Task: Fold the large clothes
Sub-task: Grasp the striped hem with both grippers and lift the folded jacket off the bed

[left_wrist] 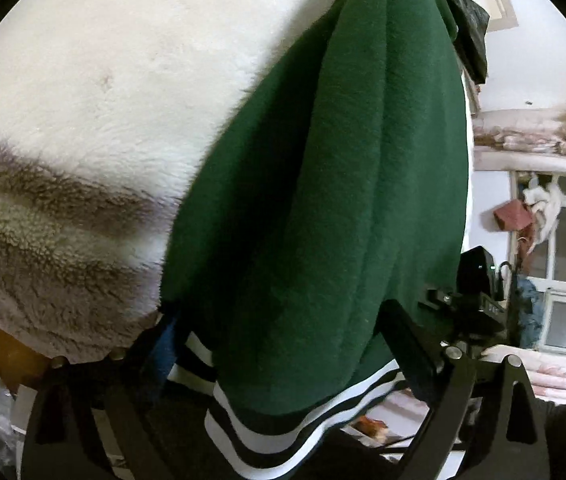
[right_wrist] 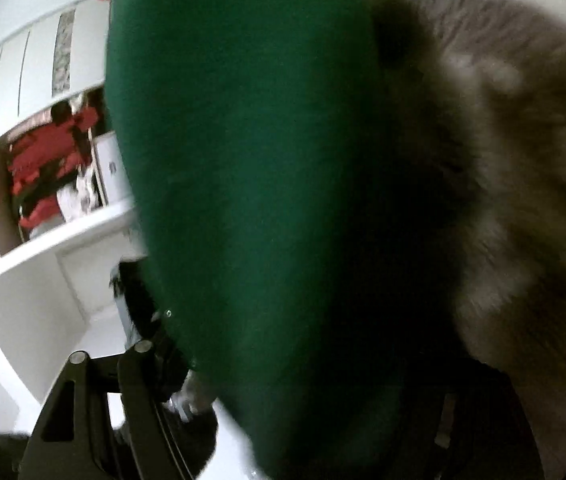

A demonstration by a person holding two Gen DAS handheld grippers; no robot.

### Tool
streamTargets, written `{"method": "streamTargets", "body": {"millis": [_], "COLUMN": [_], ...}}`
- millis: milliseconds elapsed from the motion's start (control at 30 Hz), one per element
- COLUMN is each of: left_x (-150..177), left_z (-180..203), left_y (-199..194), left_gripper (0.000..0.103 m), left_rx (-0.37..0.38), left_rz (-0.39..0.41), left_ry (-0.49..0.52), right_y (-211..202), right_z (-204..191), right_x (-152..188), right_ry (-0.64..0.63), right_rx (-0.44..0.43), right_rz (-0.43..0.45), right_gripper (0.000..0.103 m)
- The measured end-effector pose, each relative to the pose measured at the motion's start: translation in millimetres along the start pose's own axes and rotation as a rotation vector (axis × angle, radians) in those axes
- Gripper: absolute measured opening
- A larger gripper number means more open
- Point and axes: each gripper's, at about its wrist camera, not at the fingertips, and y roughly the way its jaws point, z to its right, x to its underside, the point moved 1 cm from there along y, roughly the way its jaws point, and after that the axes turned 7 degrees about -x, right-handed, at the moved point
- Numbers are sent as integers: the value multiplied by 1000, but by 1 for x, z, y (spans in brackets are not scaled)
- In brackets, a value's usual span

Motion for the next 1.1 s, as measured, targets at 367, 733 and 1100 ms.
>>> {"method": "streamTargets", "body": {"millis": [367,733,1100], "left_x": [22,73,32], "left_z": [0,17,-24], "left_y": [-36,-60,9], "left_gripper": [52,28,97], "left_rx": [-105,-36,16], "left_rz": [84,50,-191], "left_ry": [51,56,13], "right_y": [3,-21,-19], "right_z": [-20,-41,-4], "right_x": [9,53,37], "right_ry": [13,40,98], "right_rx": [37,59,165], "right_rz": [70,57,-71], "right_gripper": [26,19,51]}}
